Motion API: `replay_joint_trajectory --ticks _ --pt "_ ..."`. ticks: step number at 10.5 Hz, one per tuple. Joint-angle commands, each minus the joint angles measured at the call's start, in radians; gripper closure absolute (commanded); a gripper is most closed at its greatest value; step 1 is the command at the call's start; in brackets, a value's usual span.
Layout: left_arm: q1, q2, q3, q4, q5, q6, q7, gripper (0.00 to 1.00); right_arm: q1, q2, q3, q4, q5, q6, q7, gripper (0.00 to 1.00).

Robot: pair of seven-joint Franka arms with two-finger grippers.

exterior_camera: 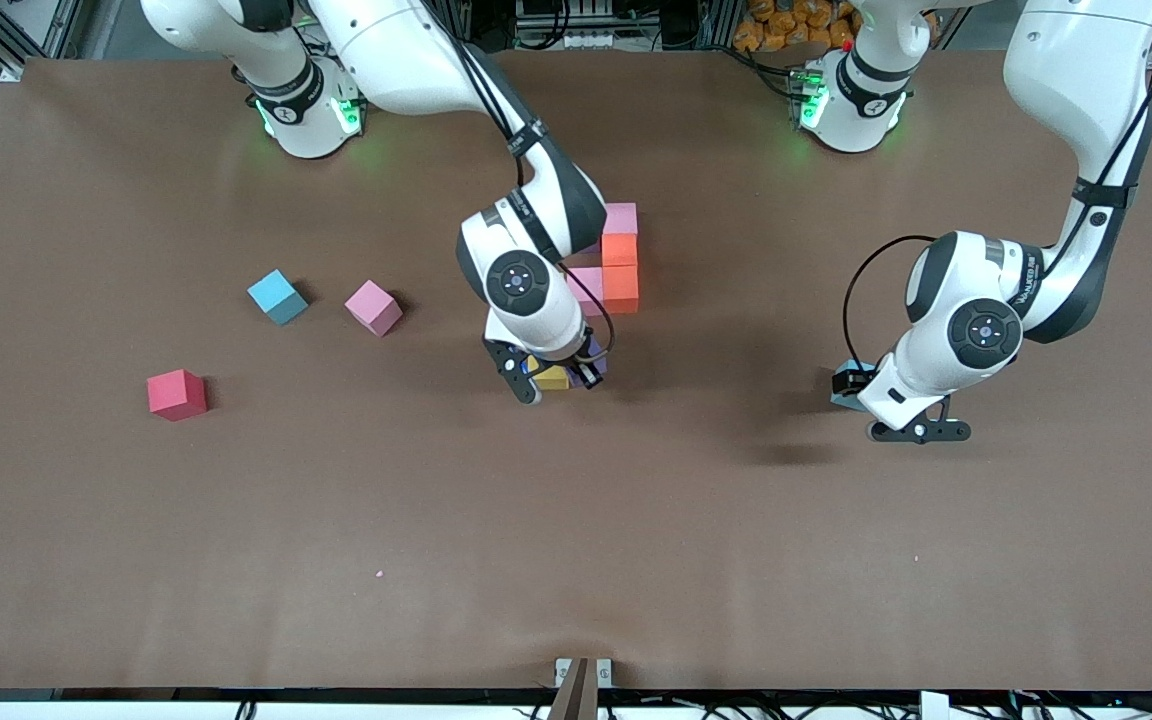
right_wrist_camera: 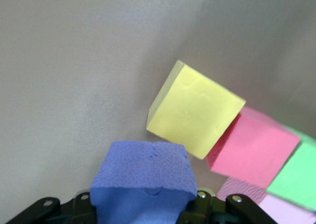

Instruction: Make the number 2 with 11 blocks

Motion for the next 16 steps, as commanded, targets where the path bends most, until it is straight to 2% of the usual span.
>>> replay_joint_trajectory --ticks 1,4,6,15,16 --pt "0.013 -0.031 -0.025 -0.052 0.02 0.024 0.049 0.0 0.012 0.066 -0.005 0.091 -0.007 -0.024 0.177 0.7" --pt "0.019 -0.021 -0.023 -0.124 0.02 0.137 0.106 0.0 0.015 0.089 -0.005 0.102 -0.044 -0.026 0.316 0.7" --pt "0.063 -0.011 -0.025 -0.122 0.02 0.145 0.207 0.0 0.016 0.1 -0.003 0.102 -0.044 -0.021 0.348 0.71" --pt "0.066 0.054 -0.025 -0.098 0.019 0.145 0.247 0.0 0.015 0.129 -0.002 0.099 -0.045 -0.012 0.371 0.74" --pt "0.066 0.068 -0.025 -0.083 0.019 0.145 0.247 0.11 0.015 0.131 -0.002 0.096 -0.047 0.0 0.37 0.74"
